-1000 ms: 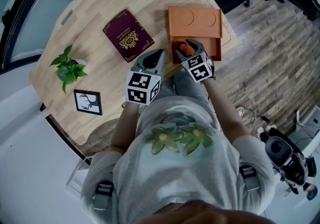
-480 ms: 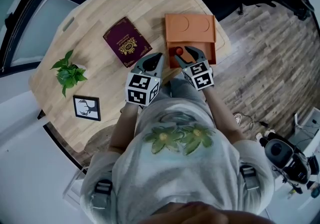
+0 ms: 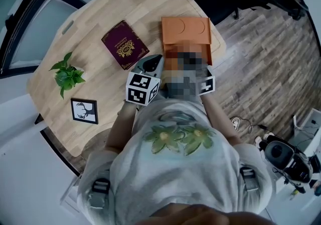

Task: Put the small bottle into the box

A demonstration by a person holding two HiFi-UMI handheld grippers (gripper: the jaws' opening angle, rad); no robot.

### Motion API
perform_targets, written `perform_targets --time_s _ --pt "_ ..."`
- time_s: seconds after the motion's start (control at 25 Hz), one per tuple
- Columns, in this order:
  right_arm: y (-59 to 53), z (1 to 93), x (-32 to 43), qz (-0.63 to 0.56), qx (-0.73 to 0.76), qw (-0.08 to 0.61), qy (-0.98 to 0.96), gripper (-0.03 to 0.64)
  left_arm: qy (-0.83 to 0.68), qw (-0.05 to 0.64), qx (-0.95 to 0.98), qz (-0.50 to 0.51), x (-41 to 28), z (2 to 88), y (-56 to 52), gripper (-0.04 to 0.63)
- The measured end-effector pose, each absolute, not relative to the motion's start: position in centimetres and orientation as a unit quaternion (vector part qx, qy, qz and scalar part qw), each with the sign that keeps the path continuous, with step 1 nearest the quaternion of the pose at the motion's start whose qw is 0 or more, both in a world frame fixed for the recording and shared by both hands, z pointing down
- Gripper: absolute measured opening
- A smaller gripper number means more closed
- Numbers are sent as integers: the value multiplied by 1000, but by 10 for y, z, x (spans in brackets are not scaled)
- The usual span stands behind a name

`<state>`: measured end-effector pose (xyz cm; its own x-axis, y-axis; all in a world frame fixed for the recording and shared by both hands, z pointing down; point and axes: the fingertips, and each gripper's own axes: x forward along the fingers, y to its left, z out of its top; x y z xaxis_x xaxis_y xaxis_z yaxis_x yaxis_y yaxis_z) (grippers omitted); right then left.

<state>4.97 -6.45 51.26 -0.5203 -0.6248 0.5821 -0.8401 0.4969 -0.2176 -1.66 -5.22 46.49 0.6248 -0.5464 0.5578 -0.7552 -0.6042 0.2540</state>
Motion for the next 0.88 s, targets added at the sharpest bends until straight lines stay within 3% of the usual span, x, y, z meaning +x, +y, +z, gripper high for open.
perform_targets --time_s 0.24,0.88 --pt "-53 496 56 246 443 202 -838 11 -361 234 874 227 -6 466 -44 8" --pt "-33 497 54 222 436 237 -839 8 -345 229 878 239 -1 471 -29 7"
